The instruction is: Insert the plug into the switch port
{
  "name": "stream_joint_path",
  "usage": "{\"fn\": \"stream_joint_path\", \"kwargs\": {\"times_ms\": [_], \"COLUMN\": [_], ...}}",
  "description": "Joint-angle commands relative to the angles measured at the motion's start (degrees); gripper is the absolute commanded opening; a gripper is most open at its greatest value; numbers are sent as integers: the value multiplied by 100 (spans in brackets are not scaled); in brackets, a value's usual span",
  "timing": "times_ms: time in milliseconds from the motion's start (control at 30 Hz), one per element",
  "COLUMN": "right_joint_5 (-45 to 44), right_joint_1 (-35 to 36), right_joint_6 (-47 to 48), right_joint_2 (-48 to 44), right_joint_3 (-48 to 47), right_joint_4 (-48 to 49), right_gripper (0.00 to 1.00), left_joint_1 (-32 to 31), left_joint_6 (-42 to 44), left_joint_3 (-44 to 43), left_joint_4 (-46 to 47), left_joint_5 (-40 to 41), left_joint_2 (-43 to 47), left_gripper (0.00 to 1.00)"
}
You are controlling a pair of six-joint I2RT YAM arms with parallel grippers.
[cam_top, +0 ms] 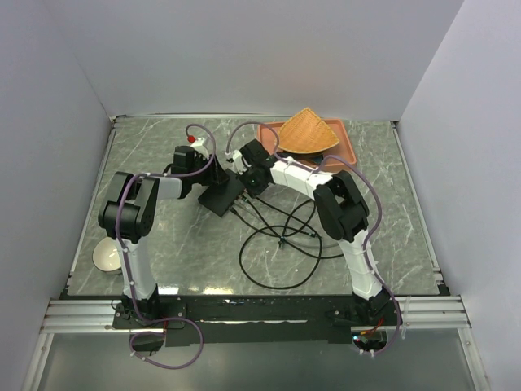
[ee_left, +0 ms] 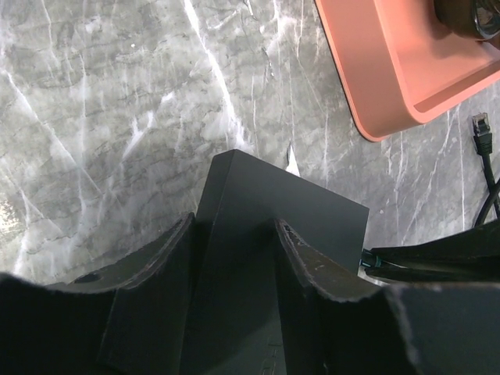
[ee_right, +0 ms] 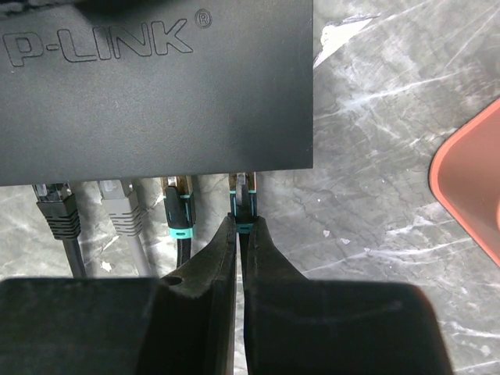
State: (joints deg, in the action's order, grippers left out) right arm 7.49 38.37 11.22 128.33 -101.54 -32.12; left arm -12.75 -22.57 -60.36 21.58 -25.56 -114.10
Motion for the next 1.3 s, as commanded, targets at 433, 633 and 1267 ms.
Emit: {"fn": "stream_joint_path", "kwargs": {"times_ms": [433, 633, 1267], "right_joint_5": [-555, -740, -230], "right_joint_1": [171, 162, 171], "right_joint_6": [-366, -410, -1113], "right_joint_2": [-1082, -1415, -4148], "right_joint_3": [1136, 1320, 3182], "right_joint_4": [2184, 2174, 2596], "right_gripper": [56, 71, 99], "left_joint_1": [-237, -61, 19], "left_joint_6": [-1205, -1487, -1619], "left_joint_3": [990, 1368, 2739], "left_joint_4": [-647, -655, -146], "left_joint_5": [-72, 629, 1739], "left_joint_2": [828, 1372, 4887], "left_gripper": [64, 73, 96]}}
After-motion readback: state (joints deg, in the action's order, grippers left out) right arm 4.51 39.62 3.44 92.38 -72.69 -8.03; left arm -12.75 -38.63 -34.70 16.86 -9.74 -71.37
